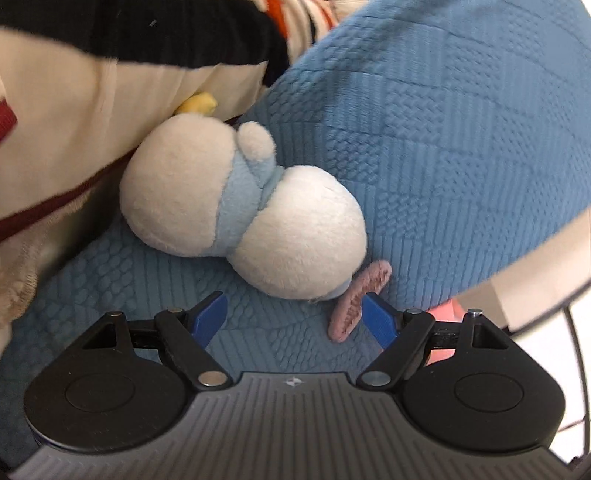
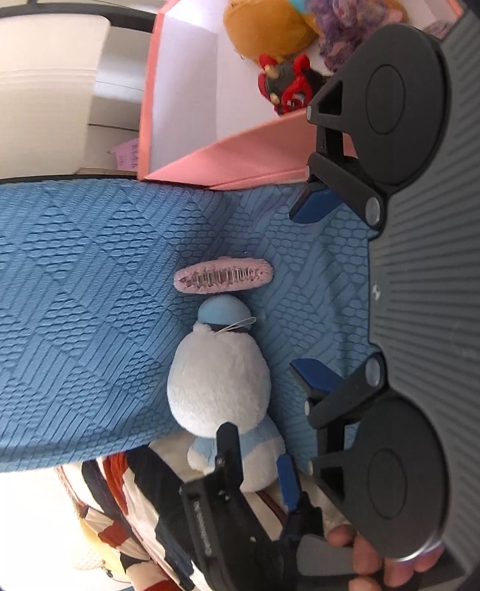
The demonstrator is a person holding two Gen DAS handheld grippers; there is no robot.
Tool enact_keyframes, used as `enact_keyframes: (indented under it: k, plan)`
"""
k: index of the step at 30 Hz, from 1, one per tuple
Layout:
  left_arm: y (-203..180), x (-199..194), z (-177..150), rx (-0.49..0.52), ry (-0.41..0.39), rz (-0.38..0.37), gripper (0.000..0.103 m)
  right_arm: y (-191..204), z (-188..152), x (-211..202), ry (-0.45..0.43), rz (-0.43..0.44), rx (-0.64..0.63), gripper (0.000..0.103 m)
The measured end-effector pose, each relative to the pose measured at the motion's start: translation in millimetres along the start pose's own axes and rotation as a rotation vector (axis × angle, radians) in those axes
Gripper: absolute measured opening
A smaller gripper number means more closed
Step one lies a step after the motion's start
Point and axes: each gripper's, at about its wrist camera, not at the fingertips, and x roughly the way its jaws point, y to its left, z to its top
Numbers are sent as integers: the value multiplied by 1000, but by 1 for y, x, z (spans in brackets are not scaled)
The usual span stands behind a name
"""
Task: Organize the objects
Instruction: 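Grasp the pink fuzzy clip with the right tool while the left tool grasps the white plush bird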
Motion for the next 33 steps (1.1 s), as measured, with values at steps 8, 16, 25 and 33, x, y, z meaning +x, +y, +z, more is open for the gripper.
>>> enact_keyframes:
  k: [8, 16, 25, 33]
  plan:
    - [14, 33, 15, -192, 6, -14, 84, 5, 21, 54, 58, -5, -18, 71]
    - [38, 46, 30, -422, -42, -47, 87, -5, 45, 101, 79, -52, -51, 70]
    - [45, 65, 44, -544, -31, -86, 91, -12, 55, 140, 131, -35, -29, 66]
    - [50, 83, 55, -649, -10, -134, 92, -16, 63, 164, 154, -14, -1, 56]
